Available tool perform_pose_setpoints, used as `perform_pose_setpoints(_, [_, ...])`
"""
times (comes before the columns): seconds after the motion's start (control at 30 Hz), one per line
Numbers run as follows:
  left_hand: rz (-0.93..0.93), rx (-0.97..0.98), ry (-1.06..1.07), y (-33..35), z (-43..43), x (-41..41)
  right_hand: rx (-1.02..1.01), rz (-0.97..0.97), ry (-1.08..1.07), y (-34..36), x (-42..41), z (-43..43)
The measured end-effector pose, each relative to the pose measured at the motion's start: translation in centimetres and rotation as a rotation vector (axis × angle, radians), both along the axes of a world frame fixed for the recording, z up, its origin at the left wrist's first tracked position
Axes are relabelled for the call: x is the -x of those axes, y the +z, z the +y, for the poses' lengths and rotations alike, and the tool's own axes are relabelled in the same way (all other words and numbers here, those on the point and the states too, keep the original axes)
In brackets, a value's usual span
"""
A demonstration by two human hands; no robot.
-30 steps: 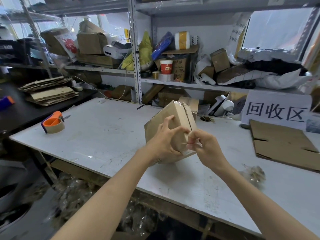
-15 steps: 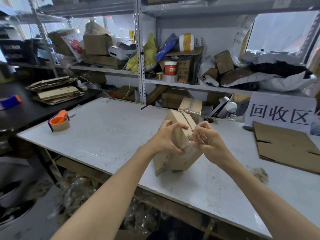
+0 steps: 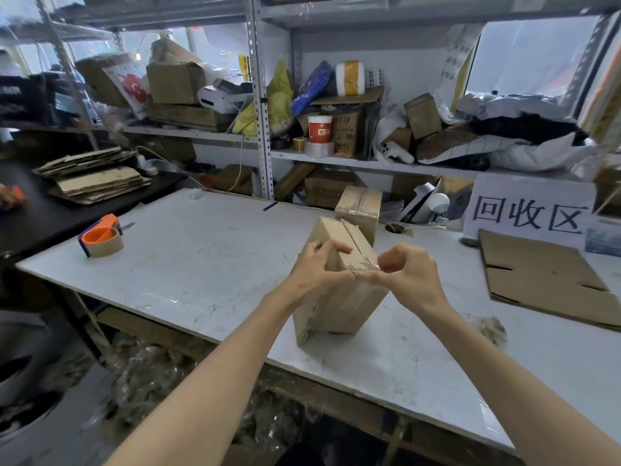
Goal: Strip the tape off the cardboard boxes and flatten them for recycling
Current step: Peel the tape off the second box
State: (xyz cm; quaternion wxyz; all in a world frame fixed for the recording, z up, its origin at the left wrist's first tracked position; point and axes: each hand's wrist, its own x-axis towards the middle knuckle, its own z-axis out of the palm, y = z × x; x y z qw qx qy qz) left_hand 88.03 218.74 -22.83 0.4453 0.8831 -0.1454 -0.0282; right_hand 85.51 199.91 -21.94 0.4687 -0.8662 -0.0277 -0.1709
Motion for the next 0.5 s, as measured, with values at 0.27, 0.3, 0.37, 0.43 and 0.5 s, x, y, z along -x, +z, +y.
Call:
perform_pose_setpoints(0.27, [-0.062,0.115,0.108,-0.1,-0.8,-0.3,-0.099,-0.095,0.110,0.0,1.2,-1.1])
perform_pose_setpoints(0.3, [-0.064,0.120,0.110,-0.1,-0.8,-0.3,-0.132,-0.091,0.126,0.0,1.3,-1.4])
perform_pose_setpoints(0.37, [-0.059,0.125,0.116,-0.2,-0.8,-0.2,-0.201,-0.078,0.151,0.1,1.5,-1.8])
perform_pose_setpoints(0.43, [-0.055,0.136,0.102,-0.2,-0.9,0.0,-0.257,-0.057,0.156,0.2,1.5,-2.2])
perform_pose_setpoints(0.5, [-0.073,0.121,0.065,0.2,-1.4,0.2,-0.257,-0.031,0.164,0.3,1.5,-2.4])
